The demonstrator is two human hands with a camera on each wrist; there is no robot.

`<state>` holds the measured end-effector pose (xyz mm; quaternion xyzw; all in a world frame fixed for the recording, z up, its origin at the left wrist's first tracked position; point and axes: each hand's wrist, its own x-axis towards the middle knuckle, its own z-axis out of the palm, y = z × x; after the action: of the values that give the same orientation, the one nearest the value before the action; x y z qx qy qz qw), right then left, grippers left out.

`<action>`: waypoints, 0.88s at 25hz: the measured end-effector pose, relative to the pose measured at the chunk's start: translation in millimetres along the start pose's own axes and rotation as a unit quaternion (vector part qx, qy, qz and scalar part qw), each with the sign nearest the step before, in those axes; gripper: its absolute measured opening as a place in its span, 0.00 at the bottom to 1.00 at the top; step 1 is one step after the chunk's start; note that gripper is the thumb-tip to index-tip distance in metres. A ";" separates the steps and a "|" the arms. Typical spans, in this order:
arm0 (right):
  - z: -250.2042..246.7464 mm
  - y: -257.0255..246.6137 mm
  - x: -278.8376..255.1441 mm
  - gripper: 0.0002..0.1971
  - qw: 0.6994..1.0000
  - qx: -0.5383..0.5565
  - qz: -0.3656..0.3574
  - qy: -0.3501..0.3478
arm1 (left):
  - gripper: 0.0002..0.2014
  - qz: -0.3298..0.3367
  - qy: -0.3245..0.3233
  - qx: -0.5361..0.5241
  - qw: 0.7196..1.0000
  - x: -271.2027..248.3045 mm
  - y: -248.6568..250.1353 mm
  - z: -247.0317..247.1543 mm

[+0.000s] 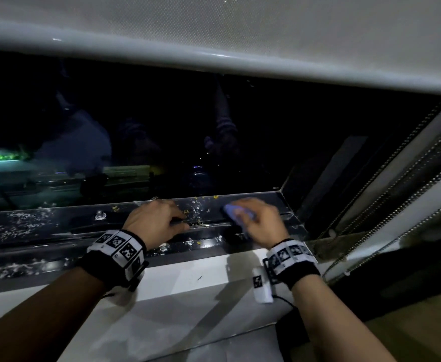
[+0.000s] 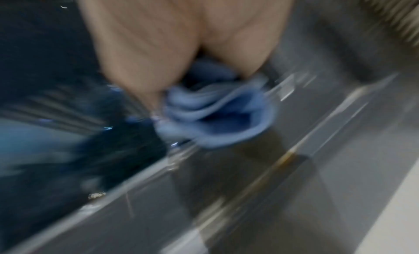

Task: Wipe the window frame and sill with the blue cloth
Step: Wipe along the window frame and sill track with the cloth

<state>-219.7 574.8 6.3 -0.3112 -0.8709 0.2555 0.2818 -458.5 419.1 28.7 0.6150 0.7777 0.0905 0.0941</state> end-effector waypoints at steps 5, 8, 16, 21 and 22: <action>-4.8 42.8 12.8 0.14 0.957 -0.244 0.123 0.096 | 0.20 0.005 0.011 -0.005 1.000 0.5 -2.3 3.7; 38.9 -1.8 6.2 0.17 0.980 -0.195 0.019 0.022 | 0.20 0.007 0.015 -0.006 1.000 -0.1 -3.5 5.6; -24.2 31.3 3.5 0.23 0.978 -0.190 0.073 0.050 | 0.19 0.004 0.025 -0.006 1.000 -3.1 1.3 5.7; 27.3 -23.7 -7.0 0.11 0.987 -0.154 -0.049 -0.020 | 0.19 -0.005 0.010 -0.003 1.000 -2.4 2.8 3.2; 21.4 -20.3 -9.6 0.10 0.986 -0.124 -0.088 -0.064 | 0.19 -0.006 0.005 -0.001 1.000 -1.8 3.0 1.8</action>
<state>-235.4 548.8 0.5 -0.2493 -0.9360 0.1387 0.2061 -454.8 418.0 27.8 0.6094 0.7820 0.0938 0.0911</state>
